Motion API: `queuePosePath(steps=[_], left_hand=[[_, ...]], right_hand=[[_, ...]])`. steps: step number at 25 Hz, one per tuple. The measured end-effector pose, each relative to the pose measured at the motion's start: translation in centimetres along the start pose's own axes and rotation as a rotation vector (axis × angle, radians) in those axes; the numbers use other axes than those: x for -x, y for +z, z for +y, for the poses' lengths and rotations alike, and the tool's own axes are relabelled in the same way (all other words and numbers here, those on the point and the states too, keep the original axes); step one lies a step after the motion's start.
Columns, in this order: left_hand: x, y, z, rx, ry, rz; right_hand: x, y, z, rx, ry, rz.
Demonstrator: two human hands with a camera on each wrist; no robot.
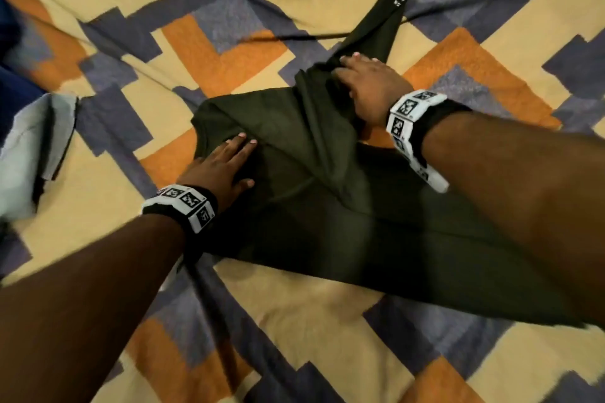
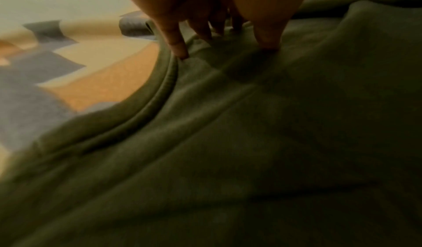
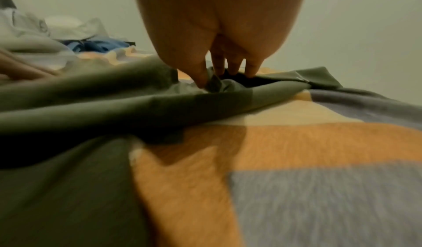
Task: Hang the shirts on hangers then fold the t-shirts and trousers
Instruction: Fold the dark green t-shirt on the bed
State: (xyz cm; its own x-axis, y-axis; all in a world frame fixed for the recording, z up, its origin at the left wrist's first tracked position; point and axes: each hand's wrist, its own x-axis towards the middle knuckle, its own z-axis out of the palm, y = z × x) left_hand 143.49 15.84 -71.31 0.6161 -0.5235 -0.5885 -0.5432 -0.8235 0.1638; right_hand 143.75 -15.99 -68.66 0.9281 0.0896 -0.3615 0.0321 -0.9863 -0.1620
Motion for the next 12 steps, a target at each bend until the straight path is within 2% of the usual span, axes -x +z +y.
queuePosePath(steps=[4,7,8,10,11,12], left_hand=[[-0.1,0.1,-0.5,0.118,0.045,0.045],[0.0,0.0,-1.1,0.203,0.072,0.007],[0.0,-0.1,-1.5,0.222,0.088,-0.015],[-0.1,-0.5,-2.1,0.255,0.133,-0.043],[-0.1,-0.7,-2.4,0.262,0.153,-0.054],[-0.1,-0.9,-2.6,0.264,0.167,-0.074]], right_hand=[[-3.7,-2.3,0.3,0.101,0.065,-0.131],[-5.2,-4.2,-0.8,0.342,0.178,-0.128],[-5.2,-5.2,-1.4,0.399,0.19,-0.083],[-3.1,-7.3,-2.5,0.475,0.133,0.024],[-1.0,-8.5,-3.5,0.443,0.072,0.072],[1.7,-9.3,-4.8,0.357,-0.003,0.058]])
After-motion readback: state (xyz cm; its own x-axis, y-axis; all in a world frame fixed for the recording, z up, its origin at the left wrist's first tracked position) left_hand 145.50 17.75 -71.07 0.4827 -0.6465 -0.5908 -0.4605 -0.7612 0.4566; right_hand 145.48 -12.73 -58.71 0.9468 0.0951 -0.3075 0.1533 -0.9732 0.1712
